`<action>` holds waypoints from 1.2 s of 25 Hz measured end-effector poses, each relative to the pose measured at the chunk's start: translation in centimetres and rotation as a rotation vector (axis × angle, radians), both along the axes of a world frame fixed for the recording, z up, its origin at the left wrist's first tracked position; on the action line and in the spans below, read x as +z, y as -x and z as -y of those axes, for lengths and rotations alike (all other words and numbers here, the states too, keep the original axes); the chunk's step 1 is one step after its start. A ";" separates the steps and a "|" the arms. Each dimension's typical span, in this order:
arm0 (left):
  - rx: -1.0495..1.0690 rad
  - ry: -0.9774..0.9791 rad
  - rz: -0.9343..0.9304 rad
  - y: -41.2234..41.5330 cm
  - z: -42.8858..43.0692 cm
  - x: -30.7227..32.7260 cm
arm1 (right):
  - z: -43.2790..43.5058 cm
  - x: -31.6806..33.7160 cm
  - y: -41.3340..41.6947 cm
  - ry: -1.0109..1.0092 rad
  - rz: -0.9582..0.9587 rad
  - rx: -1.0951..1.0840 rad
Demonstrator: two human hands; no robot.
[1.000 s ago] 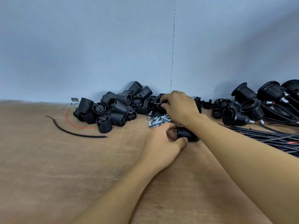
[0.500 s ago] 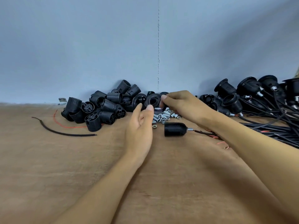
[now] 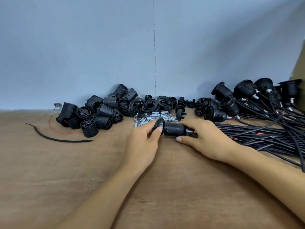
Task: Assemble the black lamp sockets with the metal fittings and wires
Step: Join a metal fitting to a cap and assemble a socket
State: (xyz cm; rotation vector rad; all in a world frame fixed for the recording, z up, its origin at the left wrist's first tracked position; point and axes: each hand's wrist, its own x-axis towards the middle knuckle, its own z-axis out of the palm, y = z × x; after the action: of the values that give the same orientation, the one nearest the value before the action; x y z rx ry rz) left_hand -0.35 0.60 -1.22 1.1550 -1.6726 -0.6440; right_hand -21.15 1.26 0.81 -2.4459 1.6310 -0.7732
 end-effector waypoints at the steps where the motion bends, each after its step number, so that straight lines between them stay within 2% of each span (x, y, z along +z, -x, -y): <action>1: -0.016 0.007 0.054 0.1 -0.1 -0.1 | -0.1 -0.2 0.0 0.018 0.037 0.012; 6: -0.074 0.007 0.108 0.1 -0.5 0.0 | -0.2 -0.5 0.0 0.052 0.036 0.038; 12: -0.098 -0.029 -0.086 -0.1 0.0 -0.3 | -0.6 -0.5 -0.3 0.121 0.132 -0.003; 14: -0.110 -0.063 -0.140 -0.1 0.2 -0.4 | -0.8 -0.4 -0.4 0.138 0.081 -0.003; 21: -0.091 -0.019 -0.130 0.0 0.2 -0.4 | -1.7 0.0 -1.0 0.338 -0.120 -0.018; 26: -0.087 0.045 -0.123 -0.1 0.0 -0.3 | -1.9 0.4 -1.4 0.223 -0.034 -0.063; 30: -0.163 0.074 -0.176 -0.1 -0.3 -0.3 | -1.5 0.6 -1.2 0.148 0.021 -0.051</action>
State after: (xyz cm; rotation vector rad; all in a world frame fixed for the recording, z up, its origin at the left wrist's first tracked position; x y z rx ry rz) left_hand -0.29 0.90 -1.50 0.8896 -1.6360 -0.7562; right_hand -19.94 2.79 1.40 -2.4930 1.6920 -0.9565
